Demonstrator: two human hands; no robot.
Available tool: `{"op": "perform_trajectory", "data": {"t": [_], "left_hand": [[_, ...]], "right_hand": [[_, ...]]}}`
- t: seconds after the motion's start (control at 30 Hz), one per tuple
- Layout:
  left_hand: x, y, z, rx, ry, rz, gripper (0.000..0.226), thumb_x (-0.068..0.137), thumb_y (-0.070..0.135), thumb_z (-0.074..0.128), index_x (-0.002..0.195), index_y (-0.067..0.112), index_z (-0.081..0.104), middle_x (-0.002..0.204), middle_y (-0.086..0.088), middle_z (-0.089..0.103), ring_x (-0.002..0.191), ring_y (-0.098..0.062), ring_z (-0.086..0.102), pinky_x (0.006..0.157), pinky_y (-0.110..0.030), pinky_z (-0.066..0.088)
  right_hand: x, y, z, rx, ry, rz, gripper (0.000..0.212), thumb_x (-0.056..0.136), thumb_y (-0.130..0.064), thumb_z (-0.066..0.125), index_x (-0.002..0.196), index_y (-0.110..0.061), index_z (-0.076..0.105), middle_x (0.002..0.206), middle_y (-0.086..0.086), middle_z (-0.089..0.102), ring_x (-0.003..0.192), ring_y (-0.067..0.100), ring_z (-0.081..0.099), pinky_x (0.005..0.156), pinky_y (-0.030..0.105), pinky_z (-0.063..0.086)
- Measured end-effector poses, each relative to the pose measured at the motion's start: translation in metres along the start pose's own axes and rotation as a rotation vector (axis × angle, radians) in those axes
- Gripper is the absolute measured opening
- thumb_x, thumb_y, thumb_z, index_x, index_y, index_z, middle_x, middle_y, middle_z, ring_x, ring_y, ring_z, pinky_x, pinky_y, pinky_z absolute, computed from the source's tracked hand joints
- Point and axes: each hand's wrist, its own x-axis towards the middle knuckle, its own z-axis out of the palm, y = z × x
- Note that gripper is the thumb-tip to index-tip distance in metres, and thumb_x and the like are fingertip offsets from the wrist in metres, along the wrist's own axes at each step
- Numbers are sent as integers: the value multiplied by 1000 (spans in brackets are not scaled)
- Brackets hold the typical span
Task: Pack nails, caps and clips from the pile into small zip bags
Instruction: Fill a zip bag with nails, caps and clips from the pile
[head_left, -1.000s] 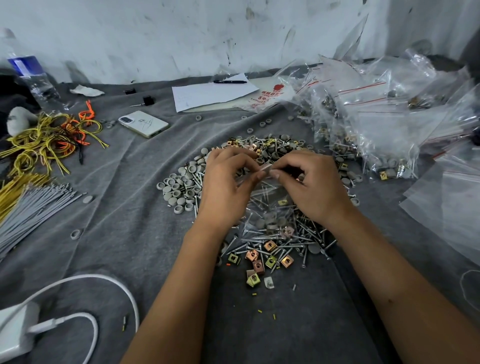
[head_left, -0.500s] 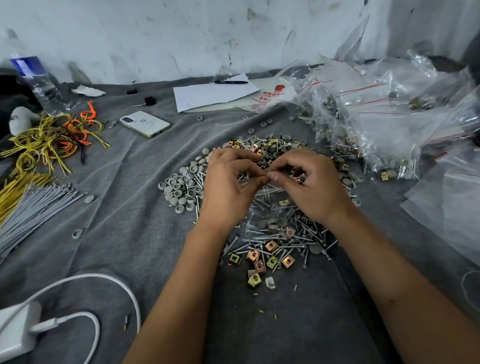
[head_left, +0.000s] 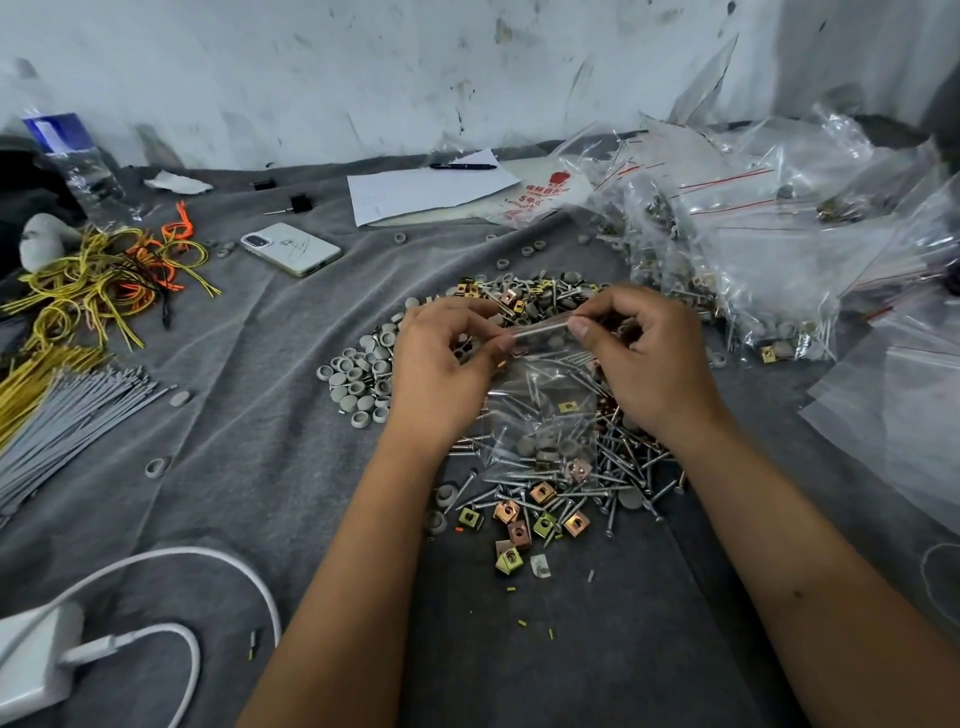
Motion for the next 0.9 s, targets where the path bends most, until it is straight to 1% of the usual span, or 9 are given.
{"op": "perform_trajectory", "data": {"t": [0.13,0.27,0.37,0.5,0.6,0.67,0.77,0.83,0.9], "left_hand": [[0,-1,-1,-145,15,-80,4,85,11,83,86,9,79,117,10,71,118,-12,64,101,-39,54],[-1,0,-2,-167,15,-54,8,85,4,82,81,10,78,116,8,72,120,-14,63,97,-28,53],[0,-1,-1,-212,20,-80,4,85,7,82,84,8,79,114,5,74,114,-13,67,95,-32,55],[-2,-1,0,-353,55,-161,2,86,2,81,85,2,80,113,-4,76,103,-8,72,76,-17,57],[0,-2,0,-355,54,-185,3,89,-2,76,87,-1,78,116,-3,76,109,-13,72,90,-31,60],[2,-2,-1,-323,43,-173,10,91,-1,75,84,6,77,117,1,76,110,-11,71,97,-37,59],[2,-4,-1,-301,41,-145,19,90,1,75,79,16,77,114,5,76,110,-11,71,100,-42,56],[3,-6,-2,-307,52,-132,19,89,3,78,79,19,78,111,6,77,106,0,69,99,-29,53],[3,-8,-3,-306,76,-118,14,86,6,82,79,19,80,109,6,78,101,13,66,89,-8,47]], "right_hand": [[0,0,1,11,18,8,5,90,-8,75,93,-12,75,81,-13,64,72,-8,56,63,6,39],[0,1,3,9,7,22,6,90,-10,76,94,-14,75,85,-10,66,74,-6,57,65,6,40],[0,1,2,36,21,47,6,91,-12,76,94,-17,75,83,-13,66,72,-7,58,65,7,41],[0,1,1,92,30,101,7,92,-14,74,93,-21,74,73,-16,64,63,-3,59,61,20,48],[-1,-1,1,102,31,119,7,93,-14,74,94,-21,74,77,-14,66,68,3,62,65,25,51],[-1,-2,0,115,30,129,6,93,-14,74,95,-20,74,78,-13,66,70,11,64,66,26,52],[-1,-1,-1,116,28,123,8,93,-14,74,93,-23,74,73,-18,66,65,4,62,55,21,50],[-1,-1,-1,117,24,122,11,93,-16,74,92,-26,73,72,-26,66,63,0,61,49,12,46],[-1,-1,0,131,35,135,11,93,-17,74,92,-27,73,75,-23,68,68,3,63,54,16,49]]}}
